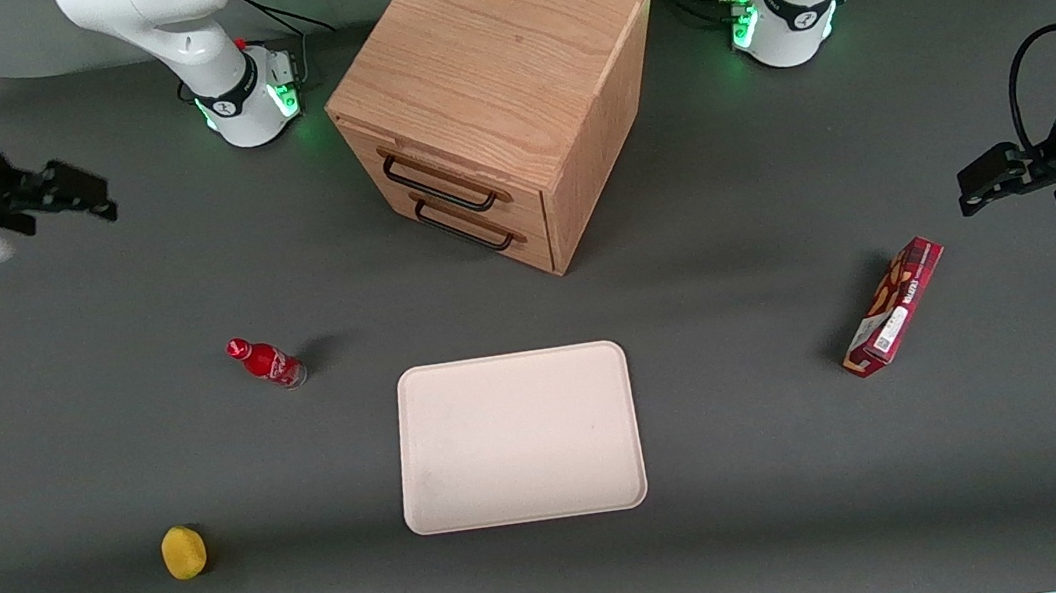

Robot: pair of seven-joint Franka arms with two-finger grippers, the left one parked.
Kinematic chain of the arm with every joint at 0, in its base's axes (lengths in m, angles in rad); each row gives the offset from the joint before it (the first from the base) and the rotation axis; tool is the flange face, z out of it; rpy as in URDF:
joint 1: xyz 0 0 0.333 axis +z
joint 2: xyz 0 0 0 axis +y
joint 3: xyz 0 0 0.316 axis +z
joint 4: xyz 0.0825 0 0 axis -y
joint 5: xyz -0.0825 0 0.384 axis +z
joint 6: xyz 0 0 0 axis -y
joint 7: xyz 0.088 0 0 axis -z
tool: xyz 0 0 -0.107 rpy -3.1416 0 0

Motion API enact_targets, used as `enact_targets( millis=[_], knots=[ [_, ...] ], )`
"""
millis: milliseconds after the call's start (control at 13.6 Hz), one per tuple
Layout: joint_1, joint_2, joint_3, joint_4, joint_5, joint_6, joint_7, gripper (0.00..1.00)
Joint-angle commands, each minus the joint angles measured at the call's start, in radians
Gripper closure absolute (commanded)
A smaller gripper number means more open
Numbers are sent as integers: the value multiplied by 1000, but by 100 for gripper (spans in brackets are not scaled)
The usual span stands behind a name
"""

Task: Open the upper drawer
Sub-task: 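Lift the right gripper from its rest pose toward the wooden cabinet, then move the right gripper to the upper drawer's black handle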

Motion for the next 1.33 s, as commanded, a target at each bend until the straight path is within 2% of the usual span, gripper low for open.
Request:
enact_targets(
  millis=[0, 74, 148, 369, 443, 516, 738, 959, 1180, 1254],
  knots=[
    [5, 19, 61, 42, 85, -34, -86, 0],
    [5, 26, 73, 45, 154, -30, -187, 0],
    [9, 42, 84, 46, 191, -27, -297, 0],
    [12, 103, 150, 54, 204, -23, -609, 0],
    [9, 121, 185, 51, 233, -21, -632, 0],
    [11, 146, 194, 50, 257, -6, -633, 0],
    [12, 209, 257, 31, 264, 78, -607, 0],
    [12, 240, 319, -6, 264, 158, -513, 0],
    [14, 267, 361, -26, 261, 195, -322, 0],
    [14, 272, 368, -38, 255, 212, -305, 0]
  ],
)
